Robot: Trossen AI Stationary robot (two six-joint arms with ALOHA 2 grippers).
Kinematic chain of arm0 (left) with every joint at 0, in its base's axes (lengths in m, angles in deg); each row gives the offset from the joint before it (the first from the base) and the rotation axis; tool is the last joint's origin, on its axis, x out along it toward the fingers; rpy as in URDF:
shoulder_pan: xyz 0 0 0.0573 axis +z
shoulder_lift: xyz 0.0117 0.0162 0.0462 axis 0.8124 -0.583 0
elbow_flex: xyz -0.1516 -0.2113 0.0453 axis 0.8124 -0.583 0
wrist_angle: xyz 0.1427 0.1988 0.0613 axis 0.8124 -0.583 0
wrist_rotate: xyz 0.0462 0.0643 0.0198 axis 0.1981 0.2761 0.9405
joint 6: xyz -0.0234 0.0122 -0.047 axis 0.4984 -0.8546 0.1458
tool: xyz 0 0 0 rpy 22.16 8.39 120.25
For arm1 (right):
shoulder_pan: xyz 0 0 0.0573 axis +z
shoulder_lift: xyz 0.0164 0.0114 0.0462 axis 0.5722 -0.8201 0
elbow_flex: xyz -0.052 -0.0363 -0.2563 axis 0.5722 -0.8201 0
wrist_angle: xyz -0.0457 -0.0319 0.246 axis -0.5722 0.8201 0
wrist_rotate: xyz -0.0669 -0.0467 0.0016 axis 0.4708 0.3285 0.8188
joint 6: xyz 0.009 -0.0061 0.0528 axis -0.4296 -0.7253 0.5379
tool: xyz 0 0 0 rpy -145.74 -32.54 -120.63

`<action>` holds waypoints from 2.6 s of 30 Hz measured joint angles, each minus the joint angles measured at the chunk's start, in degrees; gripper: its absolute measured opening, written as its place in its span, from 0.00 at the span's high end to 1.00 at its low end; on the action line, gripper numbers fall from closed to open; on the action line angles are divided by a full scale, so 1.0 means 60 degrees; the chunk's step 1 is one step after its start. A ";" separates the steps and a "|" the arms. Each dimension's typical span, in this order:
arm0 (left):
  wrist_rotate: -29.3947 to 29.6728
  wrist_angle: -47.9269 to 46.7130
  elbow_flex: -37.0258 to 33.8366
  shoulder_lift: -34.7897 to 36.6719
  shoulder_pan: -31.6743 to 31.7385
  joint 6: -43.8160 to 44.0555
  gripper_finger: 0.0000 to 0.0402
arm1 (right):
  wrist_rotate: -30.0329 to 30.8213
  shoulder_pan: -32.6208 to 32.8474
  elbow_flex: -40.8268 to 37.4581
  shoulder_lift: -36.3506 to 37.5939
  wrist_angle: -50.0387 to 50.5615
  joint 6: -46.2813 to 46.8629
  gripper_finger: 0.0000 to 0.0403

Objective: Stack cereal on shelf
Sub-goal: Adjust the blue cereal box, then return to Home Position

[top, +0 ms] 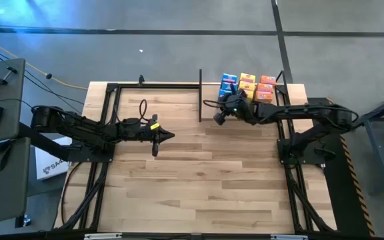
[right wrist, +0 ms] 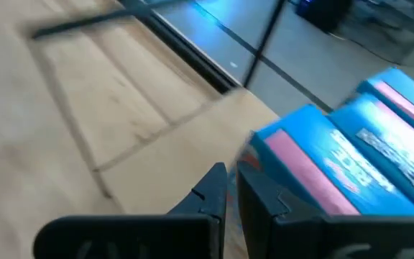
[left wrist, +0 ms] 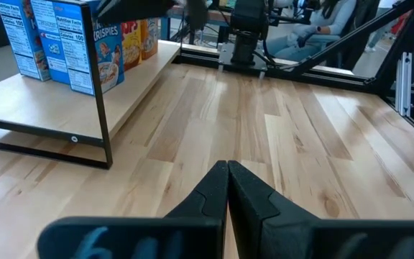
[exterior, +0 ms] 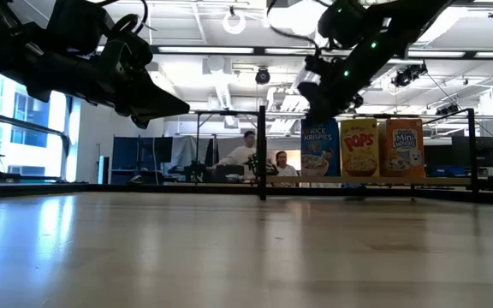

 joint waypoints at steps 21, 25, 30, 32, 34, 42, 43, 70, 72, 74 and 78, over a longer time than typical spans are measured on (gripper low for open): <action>0.0000 0.0058 0.0000 0.0000 0.0000 0.0078 0.99 | 0.0563 0.0814 0.0091 0.0941 0.1139 -0.0406 0.96; -0.0197 0.0105 0.0000 0.0000 0.0000 0.0104 0.99 | -0.0914 0.1344 -0.0913 0.1829 0.0149 -0.0835 0.98; -0.0663 0.0500 0.0000 0.0000 0.0000 0.0230 0.99 | -0.2819 0.1857 -0.2575 0.2668 -0.2613 -0.1110 0.99; -0.0810 0.0694 0.0000 0.0000 0.0000 0.0296 0.99 | -0.3320 0.1959 -0.3013 0.3013 -0.3085 -0.1111 0.99; -0.0943 0.0760 0.0000 0.0000 0.0000 0.0309 0.99 | -0.3512 0.2074 -0.3327 0.3455 -0.3362 -0.1136 1.00; -0.1022 0.0769 -0.0011 0.0279 0.0024 0.0322 0.99 | -0.3569 0.2360 -0.4663 0.5468 -0.3744 -0.1537 1.00; -0.1060 0.0770 -0.0015 0.0361 0.0028 0.0322 0.99 | -0.3606 0.2390 -0.4821 0.5742 -0.3731 -0.1545 1.00; -0.0531 -0.2287 -0.2186 0.6116 0.1388 0.0467 0.99 | -0.2758 0.2438 -0.7207 1.3449 -0.1229 -0.2003 1.00; -0.0338 -0.2708 -0.2182 0.6510 0.1427 0.0418 0.99 | -0.2653 0.2420 -0.7312 1.3481 -0.1302 -0.1844 1.00; -0.0183 -0.3051 -0.2182 0.6904 0.1428 0.0417 0.99 | -0.2654 0.2305 -0.7481 1.3439 -0.1360 -0.1673 1.00; -0.0147 -0.3609 -0.2182 0.7809 0.1424 0.0071 0.99 | -0.2751 0.1830 -0.7804 1.3431 -0.1321 -0.1212 1.00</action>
